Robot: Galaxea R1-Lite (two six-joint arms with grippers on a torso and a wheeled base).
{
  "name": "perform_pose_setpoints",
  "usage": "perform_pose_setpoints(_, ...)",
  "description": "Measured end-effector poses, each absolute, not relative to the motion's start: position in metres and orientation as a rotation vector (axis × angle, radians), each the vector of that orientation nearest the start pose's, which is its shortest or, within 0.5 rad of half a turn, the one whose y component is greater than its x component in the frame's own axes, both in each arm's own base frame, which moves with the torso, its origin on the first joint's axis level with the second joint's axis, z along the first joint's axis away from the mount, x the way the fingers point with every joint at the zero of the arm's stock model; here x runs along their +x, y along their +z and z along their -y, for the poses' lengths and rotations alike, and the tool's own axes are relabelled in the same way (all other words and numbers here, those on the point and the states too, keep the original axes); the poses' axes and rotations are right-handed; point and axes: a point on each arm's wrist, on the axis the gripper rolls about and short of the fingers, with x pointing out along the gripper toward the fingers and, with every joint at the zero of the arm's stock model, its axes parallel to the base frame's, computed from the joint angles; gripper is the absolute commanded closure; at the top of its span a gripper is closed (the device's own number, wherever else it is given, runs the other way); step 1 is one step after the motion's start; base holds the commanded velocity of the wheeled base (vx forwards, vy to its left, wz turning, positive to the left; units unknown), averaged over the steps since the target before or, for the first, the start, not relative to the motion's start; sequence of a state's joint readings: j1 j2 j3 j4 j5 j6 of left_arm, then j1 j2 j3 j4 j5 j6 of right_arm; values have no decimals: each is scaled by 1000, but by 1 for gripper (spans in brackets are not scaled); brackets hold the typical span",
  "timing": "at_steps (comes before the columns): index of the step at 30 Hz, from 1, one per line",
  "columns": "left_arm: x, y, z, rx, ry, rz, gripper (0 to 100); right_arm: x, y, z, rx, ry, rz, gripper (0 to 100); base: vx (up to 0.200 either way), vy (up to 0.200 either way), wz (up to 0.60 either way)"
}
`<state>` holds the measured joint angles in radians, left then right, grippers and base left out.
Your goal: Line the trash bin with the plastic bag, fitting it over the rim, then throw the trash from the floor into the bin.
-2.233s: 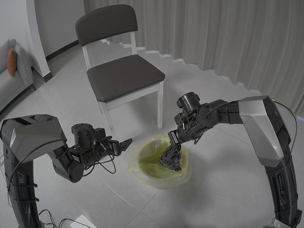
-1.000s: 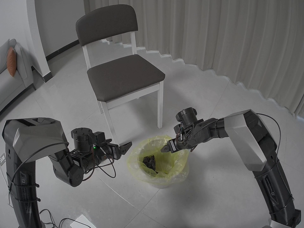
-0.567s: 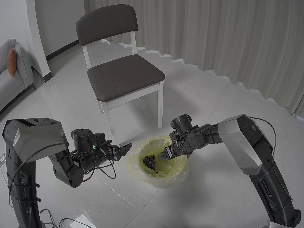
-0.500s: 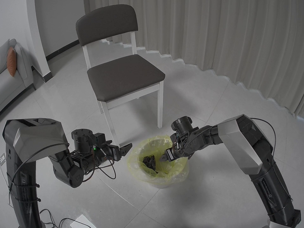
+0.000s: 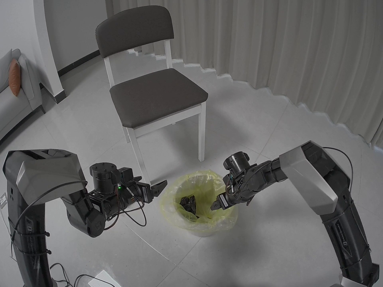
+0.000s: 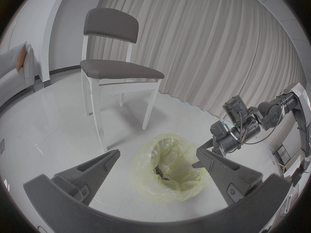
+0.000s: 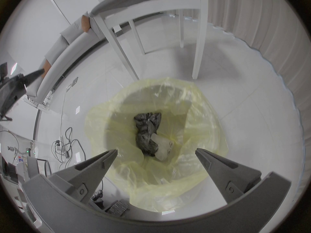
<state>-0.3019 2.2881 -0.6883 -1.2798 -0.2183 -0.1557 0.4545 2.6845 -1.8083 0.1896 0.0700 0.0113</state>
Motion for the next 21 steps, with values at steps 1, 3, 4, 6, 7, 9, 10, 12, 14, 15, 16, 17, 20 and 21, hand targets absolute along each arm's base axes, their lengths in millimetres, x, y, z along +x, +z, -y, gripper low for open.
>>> perform_pose_setpoints(1,346,18,112,-139,-488,-360,0,437,-39,-214,-196,464,-1054,0,0,0,0)
perform_pose_setpoints(3,346,21,112,-140,-487,-357,0,434,-27,-209,-194,458,-1035,0,0,0,0)
perform_pose_setpoints(4,345,23,111,-140,-487,-354,0,433,-20,-206,-193,455,-1022,0,0,0,0)
perform_pose_setpoints(6,343,28,110,-141,-487,-350,0,430,-2,-200,-189,448,-993,0,0,0,0)
perform_pose_setpoints(7,342,31,110,-141,-487,-348,0,428,10,-195,-186,443,-974,0,0,0,0)
perform_pose_setpoints(9,339,37,109,-141,-487,-349,0,423,32,-185,-177,431,-943,0,0,0,0)
perform_pose_setpoints(10,337,41,108,-141,-486,-351,0,420,45,-179,-171,424,-921,0,0,0,0)
perform_pose_setpoints(12,333,50,106,-140,-482,-358,0,412,69,-168,-160,412,-880,0,0,0,0)
perform_pose_setpoints(14,328,61,104,-139,-473,-368,0,402,93,-155,-147,398,-836,0,0,0,0)
perform_pose_setpoints(15,324,68,103,-138,-467,-371,0,395,106,-149,-140,390,-811,0,0,0,0)
perform_pose_setpoints(16,321,75,101,-138,-461,-371,0,388,119,-142,-134,381,-785,0,0,0,0)
perform_pose_setpoints(17,317,83,100,-137,-454,-369,0,380,131,-135,-127,373,-759,0,0,0,0)
perform_pose_setpoints(20,305,105,93,-137,-435,-356,0,354,163,-118,-111,352,-682,0,0,0,0)
perform_pose_setpoints(21,299,115,91,-137,-430,-347,0,344,173,-112,-106,343,-656,0,0,0,0)
